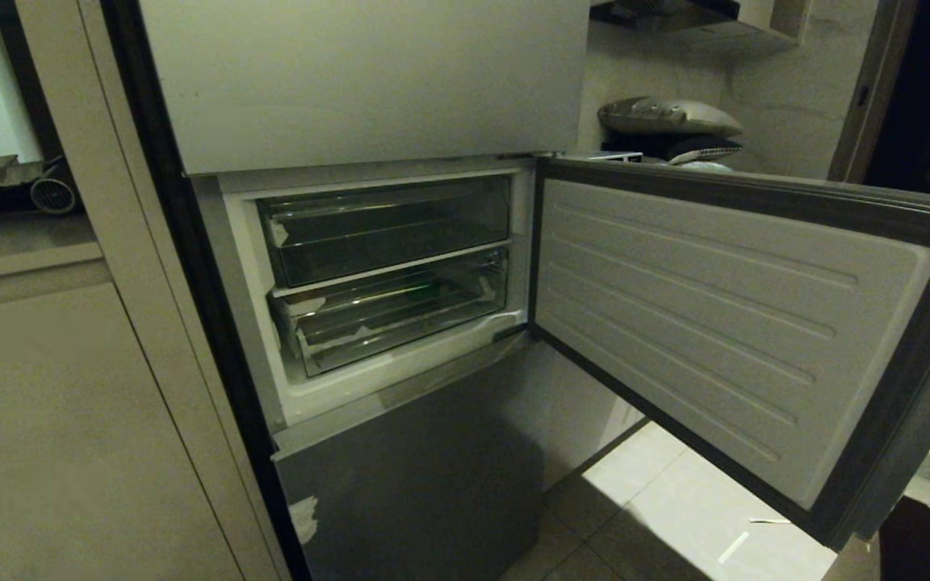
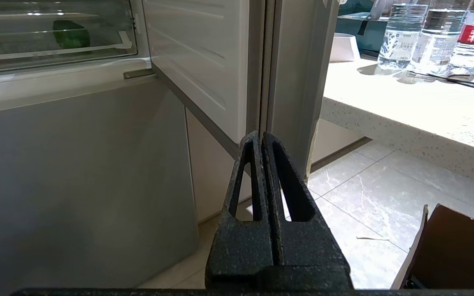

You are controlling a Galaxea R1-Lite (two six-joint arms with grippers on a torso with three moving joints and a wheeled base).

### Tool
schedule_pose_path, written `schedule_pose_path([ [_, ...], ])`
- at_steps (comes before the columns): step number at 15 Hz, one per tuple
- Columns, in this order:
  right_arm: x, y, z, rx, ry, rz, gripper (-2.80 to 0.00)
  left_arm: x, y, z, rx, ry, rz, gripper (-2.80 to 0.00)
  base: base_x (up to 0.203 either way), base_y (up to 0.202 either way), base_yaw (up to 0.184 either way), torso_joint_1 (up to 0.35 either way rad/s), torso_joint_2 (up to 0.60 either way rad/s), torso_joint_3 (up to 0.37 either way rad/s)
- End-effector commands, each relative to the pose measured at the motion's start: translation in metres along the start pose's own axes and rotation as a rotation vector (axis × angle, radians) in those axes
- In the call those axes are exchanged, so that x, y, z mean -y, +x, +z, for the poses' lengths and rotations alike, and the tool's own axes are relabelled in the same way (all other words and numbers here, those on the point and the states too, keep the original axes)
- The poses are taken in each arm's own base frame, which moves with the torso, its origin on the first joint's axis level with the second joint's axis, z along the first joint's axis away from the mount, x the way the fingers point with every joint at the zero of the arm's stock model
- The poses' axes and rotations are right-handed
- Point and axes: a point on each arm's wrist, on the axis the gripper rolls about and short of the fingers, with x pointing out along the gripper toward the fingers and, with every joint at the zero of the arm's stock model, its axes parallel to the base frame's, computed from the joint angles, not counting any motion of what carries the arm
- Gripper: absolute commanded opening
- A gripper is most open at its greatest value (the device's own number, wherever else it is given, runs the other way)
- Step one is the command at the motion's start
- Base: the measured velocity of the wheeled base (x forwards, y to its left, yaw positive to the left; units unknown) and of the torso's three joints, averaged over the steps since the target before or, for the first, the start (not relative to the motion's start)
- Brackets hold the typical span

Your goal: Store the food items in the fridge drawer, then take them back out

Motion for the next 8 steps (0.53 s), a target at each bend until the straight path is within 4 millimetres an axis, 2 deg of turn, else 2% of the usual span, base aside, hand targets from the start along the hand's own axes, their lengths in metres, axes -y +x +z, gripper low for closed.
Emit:
schedule_pose_path([
  [1,0.0001,0.0018,-0.0086,-0.031,0.0,-0.002,-2.8,-0.0001,-0.0008,-0.0008,0.006,-0.02,0.005,-2.8,0.0,0.0,0.0,0.0,0.0,0.0],
  [5,0.0001,0.0018,-0.0086,-0.031,0.0,-0.002,-2.8,-0.0005,-0.0008,-0.0006,0.007,-0.038,0.026,-2.8,0.0,0.0,0.0,0.0,0.0,0.0],
  [8,0.0001,0.0018,-0.0086,-0.031,0.0,-0.001,-2.8,-0.0006,-0.0008,-0.0006,0.007,-0.038,0.027,-2.8,0.0,-0.007,0.113,0.002,0.0,0.002],
])
